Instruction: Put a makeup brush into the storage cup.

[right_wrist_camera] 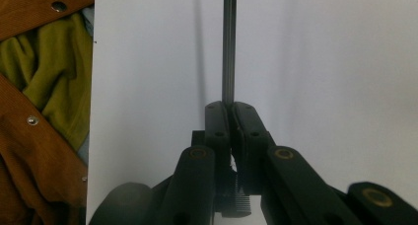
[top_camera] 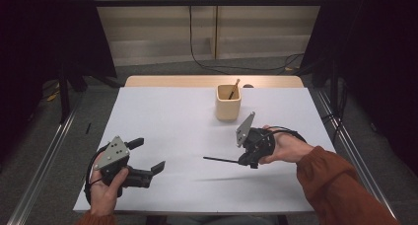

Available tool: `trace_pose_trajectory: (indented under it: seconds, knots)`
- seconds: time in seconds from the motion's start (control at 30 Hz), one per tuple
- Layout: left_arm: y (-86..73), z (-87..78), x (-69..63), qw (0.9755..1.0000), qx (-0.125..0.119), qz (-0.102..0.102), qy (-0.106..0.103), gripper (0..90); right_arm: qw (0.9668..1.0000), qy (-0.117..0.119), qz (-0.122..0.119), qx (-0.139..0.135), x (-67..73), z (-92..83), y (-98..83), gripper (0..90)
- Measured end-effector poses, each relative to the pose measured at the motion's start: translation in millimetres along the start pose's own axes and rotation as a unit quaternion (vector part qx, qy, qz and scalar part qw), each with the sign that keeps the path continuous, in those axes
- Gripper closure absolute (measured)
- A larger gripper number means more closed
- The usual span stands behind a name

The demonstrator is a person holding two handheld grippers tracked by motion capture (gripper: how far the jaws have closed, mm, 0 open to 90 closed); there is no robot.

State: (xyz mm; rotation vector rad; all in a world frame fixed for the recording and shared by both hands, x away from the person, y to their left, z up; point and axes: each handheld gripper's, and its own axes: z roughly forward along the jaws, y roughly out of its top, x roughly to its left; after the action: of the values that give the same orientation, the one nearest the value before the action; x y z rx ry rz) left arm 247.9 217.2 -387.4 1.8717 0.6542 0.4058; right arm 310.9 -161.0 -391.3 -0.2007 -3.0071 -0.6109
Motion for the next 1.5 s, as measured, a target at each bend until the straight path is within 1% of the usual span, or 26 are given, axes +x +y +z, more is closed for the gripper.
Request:
trace_pose_trajectory:
  seconds: [0.07, 0.1, 0.2, 0.3, 0.4, 0.47, 0.6, 0.67, 0.73, 0.8, 0.9, 0.93, 1.0, 1.03, 1.1, 1.13, 1.17, 1.2, 1.27, 1.3, 1.33, 1.37, 1.4, 1.43, 1.47, 1.5]
  knots:
    - [4.4, 2.7, -0.8, 1.0, 0.006, 0.004, -0.006, 1.7, 1.0, 0.002, -0.004, 0.004, 0.2, 0.5, -0.1, 85.9]
    - [6.5, 4.5, -1.2, 0.9998, 0.008, 0.004, -0.015, 1.6, 1.0, 0.002, -0.003, 0.005, 0.5, 0.9, -0.1, 85.9]
    - [14.1, 10.8, -4.6, 0.9992, 0.017, 0.017, -0.03, 1.7, 1.0, 0.005, -0.001, 0.006, -1.0, 2.4, 0.4, 85.9]
    - [20.0, 19.8, -9.2, 0.998, 0.027, 0.031, -0.049, 1.7, 0.9999, 0.007, -0.003, 0.007, -0.8, 3.8, 2.4, 85.9]
    - [23.2, 30.9, -13.5, 0.9962, 0.041, 0.037, -0.067, 1.7, 0.9999, 0.01, -0.004, 0.011, 0.2, 4.7, 4.4, 85.9]
    - [24.8, 37.6, -16.8, 0.995, 0.049, 0.043, -0.075, 1.9, 0.9998, 0.012, -0.005, 0.012, -0.2, 5.1, 4.9, 85.9]
    - [30.5, 45.8, -19.5, 0.9934, 0.055, 0.046, -0.09, 1.9, 0.9998, 0.014, -0.007, 0.015, 0.6, 5.0, 7.0, 85.9]
    - [34.2, 49.2, -19.2, 0.9924, 0.061, 0.039, -0.099, 1.9, 0.9997, 0.013, -0.011, 0.016, 0.7, 5.2, 8.5, 85.9]
    - [37.8, 52.5, -19.4, 0.9915, 0.07, 0.046, -0.1, 1.9, 0.9996, 0.013, -0.014, 0.02, 1.3, 5.1, 10.8, 85.9]
    - [40.1, 55.5, -20.6, 0.9906, 0.075, 0.042, -0.106, 1.9, 0.9995, 0.014, -0.015, 0.022, 1.5, 4.4, 13.4, 85.9]
    - [43.4, 59.9, -21.2, 0.9888, 0.083, 0.045, -0.115, 2.0, 0.9993, 0.015, -0.017, 0.029, 0.4, 4.4, 16.7, 85.9]
    - [44.5, 61.6, -21.3, 0.9883, 0.087, 0.046, -0.116, 2.2, 0.9993, 0.016, -0.018, 0.03, 0.0, 4.9, 17.6, 85.9]
    - [47.1, 64.1, -22.1, 0.9889, 0.094, 0.053, -0.102, 2.2, 0.9991, 0.017, -0.022, 0.033, -1.2, 5.2, 20.4, 86.0]
    - [48.4, 65.6, -22.4, 0.9883, 0.099, 0.055, -0.103, 1.9, 0.999, 0.017, -0.023, 0.035, -1.1, 5.1, 21.3, 85.9]
    - [51.3, 68.5, -22.7, 0.9873, 0.104, 0.048, -0.11, 2.3, 0.9988, 0.019, -0.024, 0.038, -1.2, 5.2, 23.5, 85.9]
    - [53.0, 70.0, -22.9, 0.9862, 0.11, 0.049, -0.113, 2.3, 0.9987, 0.016, -0.028, 0.038, -1.9, 5.5, 24.5, 86.0]
    - [54.8, 71.6, -23.1, 0.9848, 0.117, 0.051, -0.118, 2.3, 0.9986, 0.017, -0.024, 0.043, -1.7, 5.1, 25.6, 85.9]
    - [55.4, 72.8, -23.7, 0.9843, 0.118, 0.049, -0.122, 2.3, 0.9986, 0.018, -0.029, 0.041, -2.6, 5.3, 26.6, 85.9]
    - [56.6, 75.9, -24.2, 0.9826, 0.126, 0.051, -0.127, 2.5, 0.9985, 0.018, -0.026, 0.046, -1.9, 4.6, 28.4, 86.0]
    - [56.8, 77.4, -24.2, 0.9817, 0.131, 0.051, -0.129, 2.6, 0.9984, 0.019, -0.029, 0.045, -2.4, 5.0, 29.0, 86.0]
    - [57.1, 79.0, -24.0, 0.9798, 0.138, 0.055, -0.134, 2.6, 0.9983, 0.019, -0.034, 0.044, -2.8, 5.5, 29.9, 86.0]
    - [57.0, 80.6, -24.2, 0.9785, 0.142, 0.054, -0.14, 2.6, 0.9982, 0.019, -0.034, 0.045, -2.7, 5.8, 30.6, 85.9]
    - [57.1, 82.0, -23.4, 0.976, 0.149, 0.055, -0.149, 3.0, 0.9979, 0.02, -0.033, 0.051, -2.4, 6.0, 31.3, 86.0]
    - [56.7, 83.6, -24.0, 0.974, 0.153, 0.049, -0.16, 4.2, 0.998, 0.019, -0.033, 0.051, -2.4, 6.4, 31.9, 85.9]
    - [56.8, 85.2, -24.1, 0.9717, 0.162, 0.057, -0.163, 4.5, 0.9979, 0.021, -0.034, 0.051, -2.5, 6.7, 32.8, 85.9]
    - [56.9, 86.2, -24.4, 0.9708, 0.167, 0.064, -0.16, 4.5, 0.9978, 0.021, -0.037, 0.051, -2.5, 7.1, 33.6, 85.9]
